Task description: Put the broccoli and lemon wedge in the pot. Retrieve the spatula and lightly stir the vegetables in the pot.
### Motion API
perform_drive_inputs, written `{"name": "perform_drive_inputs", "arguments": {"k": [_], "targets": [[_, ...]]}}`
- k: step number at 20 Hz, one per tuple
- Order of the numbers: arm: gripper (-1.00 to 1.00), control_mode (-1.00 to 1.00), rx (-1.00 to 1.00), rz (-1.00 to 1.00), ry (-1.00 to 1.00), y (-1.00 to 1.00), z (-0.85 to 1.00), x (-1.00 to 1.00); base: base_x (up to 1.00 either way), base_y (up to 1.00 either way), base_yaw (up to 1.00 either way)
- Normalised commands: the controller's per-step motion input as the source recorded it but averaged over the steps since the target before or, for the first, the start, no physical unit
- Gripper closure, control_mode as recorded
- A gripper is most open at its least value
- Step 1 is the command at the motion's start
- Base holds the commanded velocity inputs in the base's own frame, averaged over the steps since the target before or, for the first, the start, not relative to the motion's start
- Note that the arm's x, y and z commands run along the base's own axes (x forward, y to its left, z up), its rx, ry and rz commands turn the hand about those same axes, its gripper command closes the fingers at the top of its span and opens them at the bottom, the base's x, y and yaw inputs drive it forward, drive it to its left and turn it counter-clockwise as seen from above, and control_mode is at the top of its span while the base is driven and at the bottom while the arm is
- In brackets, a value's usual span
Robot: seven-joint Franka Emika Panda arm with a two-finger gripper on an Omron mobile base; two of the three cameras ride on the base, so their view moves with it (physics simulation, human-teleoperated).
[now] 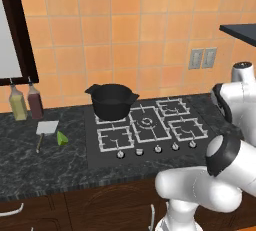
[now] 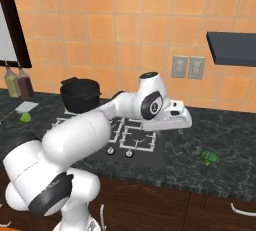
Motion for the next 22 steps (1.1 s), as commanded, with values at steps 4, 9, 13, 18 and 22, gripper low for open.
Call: {"name": "perform_drive_inputs", "arguments": {"k": [4,9,13,18,22], "targets": [[-1.0,-1.0,-0.12,0.0,-0.01,-0.36,-0.51,0.0,0.0,0.0,0.0],[-1.0,-1.0,-0.06,0.03,-0.03,-0.51,-0.4,0.01,0.0,0.0,0.0],[-1.0,-1.0,0.0,0.09,0.0,-0.53,-0.28,0.16,0.0,0.0,0.0],[-1.0,-1.0,0.0,0.13,0.0,-0.43,-0.15,0.18,0.0,0.0,0.0],[-1.0,-1.0,0.0,0.14,0.0,-0.45,-0.14,0.18,0.0,0.0,0.0]]}}
